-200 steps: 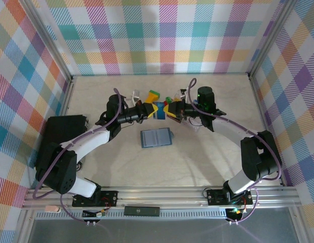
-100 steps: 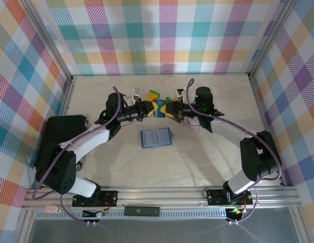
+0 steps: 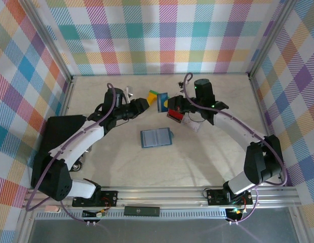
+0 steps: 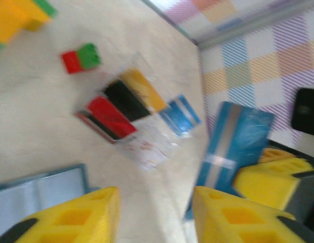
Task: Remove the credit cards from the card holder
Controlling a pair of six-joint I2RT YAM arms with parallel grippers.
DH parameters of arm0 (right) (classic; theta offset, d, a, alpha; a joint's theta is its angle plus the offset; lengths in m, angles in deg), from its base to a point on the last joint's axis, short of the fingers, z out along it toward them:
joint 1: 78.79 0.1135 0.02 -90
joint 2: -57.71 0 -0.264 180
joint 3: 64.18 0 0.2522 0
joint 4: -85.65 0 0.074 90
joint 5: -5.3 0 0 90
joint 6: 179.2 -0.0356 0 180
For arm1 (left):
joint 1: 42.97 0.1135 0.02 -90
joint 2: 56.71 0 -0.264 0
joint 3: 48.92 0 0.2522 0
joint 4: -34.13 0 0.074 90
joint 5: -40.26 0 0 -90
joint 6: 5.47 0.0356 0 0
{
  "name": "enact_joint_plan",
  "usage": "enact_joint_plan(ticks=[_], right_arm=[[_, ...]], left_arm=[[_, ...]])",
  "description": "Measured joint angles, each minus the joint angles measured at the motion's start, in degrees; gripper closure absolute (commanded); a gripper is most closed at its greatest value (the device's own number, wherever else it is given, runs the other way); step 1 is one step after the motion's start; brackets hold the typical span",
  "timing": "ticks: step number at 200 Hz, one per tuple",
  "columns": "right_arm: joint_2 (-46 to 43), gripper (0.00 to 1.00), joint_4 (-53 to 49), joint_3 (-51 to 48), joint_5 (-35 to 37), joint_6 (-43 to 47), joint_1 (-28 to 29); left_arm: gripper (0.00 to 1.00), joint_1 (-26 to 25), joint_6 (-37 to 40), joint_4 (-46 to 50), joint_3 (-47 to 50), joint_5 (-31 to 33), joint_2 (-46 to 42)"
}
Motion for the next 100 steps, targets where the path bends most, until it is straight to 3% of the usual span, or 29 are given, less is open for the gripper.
enact_joint_plan(ticks=[51,100], right_arm=[[-0.1,1.00,-18.4,9.6,14.9,20.7,-3.0],[2.0,1.00,-30.5,17.2,27.1,40.7,-4.1]], left_arm=[[0.30,3.3,9.2,15.8,-3.7,14.4,-1.2],[0.06,7.0,13.7,21.6,-4.4,20.7,-1.2]])
